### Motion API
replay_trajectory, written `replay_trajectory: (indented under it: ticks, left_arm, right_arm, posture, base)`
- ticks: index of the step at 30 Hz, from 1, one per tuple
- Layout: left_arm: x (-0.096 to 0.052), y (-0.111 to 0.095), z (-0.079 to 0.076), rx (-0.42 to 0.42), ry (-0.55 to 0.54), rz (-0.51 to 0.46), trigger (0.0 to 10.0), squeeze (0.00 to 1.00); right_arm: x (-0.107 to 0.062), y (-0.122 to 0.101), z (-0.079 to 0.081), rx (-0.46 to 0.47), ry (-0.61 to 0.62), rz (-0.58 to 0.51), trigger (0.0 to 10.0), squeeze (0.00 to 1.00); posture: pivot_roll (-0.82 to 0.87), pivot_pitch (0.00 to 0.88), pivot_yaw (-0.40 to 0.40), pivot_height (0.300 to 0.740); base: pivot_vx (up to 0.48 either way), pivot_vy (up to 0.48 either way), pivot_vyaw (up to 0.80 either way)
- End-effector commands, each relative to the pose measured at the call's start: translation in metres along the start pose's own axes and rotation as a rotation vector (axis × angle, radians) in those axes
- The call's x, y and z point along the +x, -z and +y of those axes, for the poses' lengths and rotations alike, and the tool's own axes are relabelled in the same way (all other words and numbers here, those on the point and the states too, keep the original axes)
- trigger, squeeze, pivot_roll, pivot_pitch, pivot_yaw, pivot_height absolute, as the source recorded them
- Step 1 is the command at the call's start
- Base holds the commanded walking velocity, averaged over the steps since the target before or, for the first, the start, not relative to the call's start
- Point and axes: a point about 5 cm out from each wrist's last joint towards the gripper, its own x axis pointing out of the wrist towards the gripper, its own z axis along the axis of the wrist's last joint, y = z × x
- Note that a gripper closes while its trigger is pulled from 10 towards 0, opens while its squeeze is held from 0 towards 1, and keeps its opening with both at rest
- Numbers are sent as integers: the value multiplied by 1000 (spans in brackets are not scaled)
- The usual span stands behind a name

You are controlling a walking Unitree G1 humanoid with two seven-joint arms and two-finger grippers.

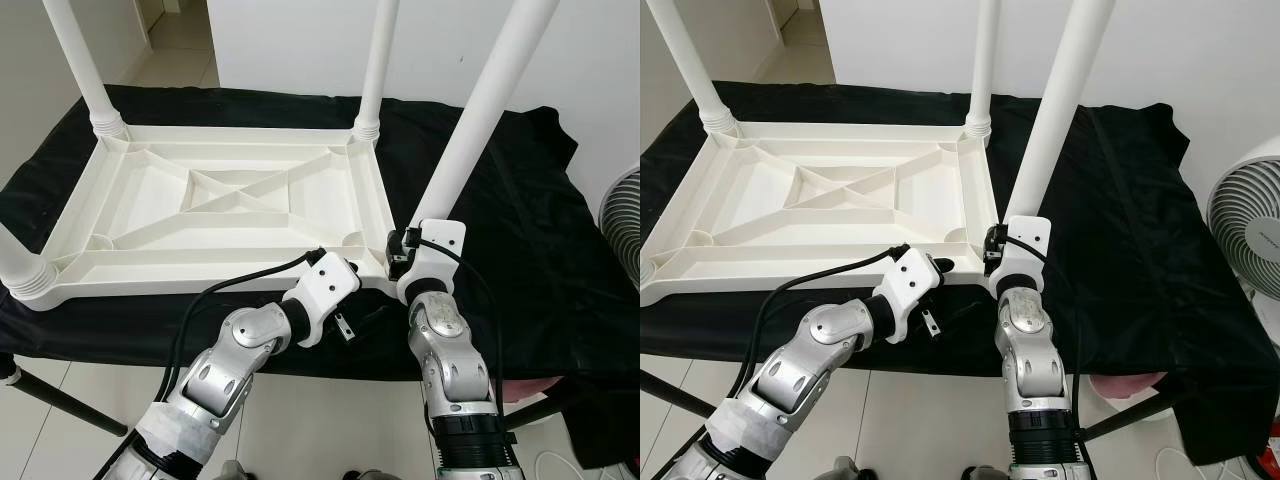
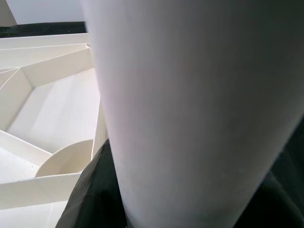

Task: Building children table

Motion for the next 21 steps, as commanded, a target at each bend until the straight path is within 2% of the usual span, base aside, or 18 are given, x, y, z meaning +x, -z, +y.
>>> replay_trajectory:
  ticks: [1, 2, 8, 11, 14, 15, 16, 18, 19, 21]
  left_arm:
    - [2, -1, -5, 10, 65, 9, 10000, 0]
    - [2, -1, -5, 10, 64, 8, 10000, 0]
    - [3, -1, -4, 12, 57, 7, 10000, 0]
    - [4, -3, -4, 15, 56, 3, 10000, 0]
    - [3, -3, -4, 20, 59, 2, 10000, 0]
    - [3, -2, -4, 22, 60, 5, 10000, 0]
    - [2, -1, -3, 25, 59, 8, 10000, 0]
    - [0, 0, -1, 28, 58, 12, 10000, 0]
    - [0, 0, -1, 28, 58, 12, 10000, 0]
    - [0, 0, 1, 30, 55, 14, 10000, 0]
  right_arm:
    - [-1, 13, -6, 1, 41, 78, 10000, 0]
    - [0, 12, -6, 3, 37, 72, 10000, 1000]
    - [4, 8, -4, 26, -20, 55, 10000, 1000]
    - [15, 4, -10, 13, -84, 31, 10000, 1000]
    - [20, 3, -18, -16, -85, 29, 10000, 1000]
    - [23, 3, -20, -34, -127, 30, 10000, 1000]
    - [25, 3, -21, -45, -190, 32, 10000, 0]
    - [27, 5, -20, -41, -299, 46, 10000, 0]
    - [27, 5, -20, -41, -299, 46, 10000, 0]
    - [29, 6, -20, -72, -435, 57, 10000, 0]
  posture:
    - [-115, 63, -5, 740]
    - [-113, 55, -9, 740]
    - [-108, 50, -14, 740]
    - [-105, 40, -14, 740]
    - [-105, 34, -14, 740]
    - [-104, 31, -14, 740]
    - [-106, 26, -14, 740]
    - [-106, 26, -14, 740]
    - [-106, 26, -14, 740]
    - [-108, 21, -13, 740]
  base:
    - [0, 0, 0]
    - [0, 0, 0]
    - [0, 0, 0]
    - [0, 0, 0]
    - [0, 0, 0]
    - [0, 0, 0]
    - [0, 0, 0]
    - [0, 0, 0]
    - [0, 0, 0]
    - [0, 0, 0]
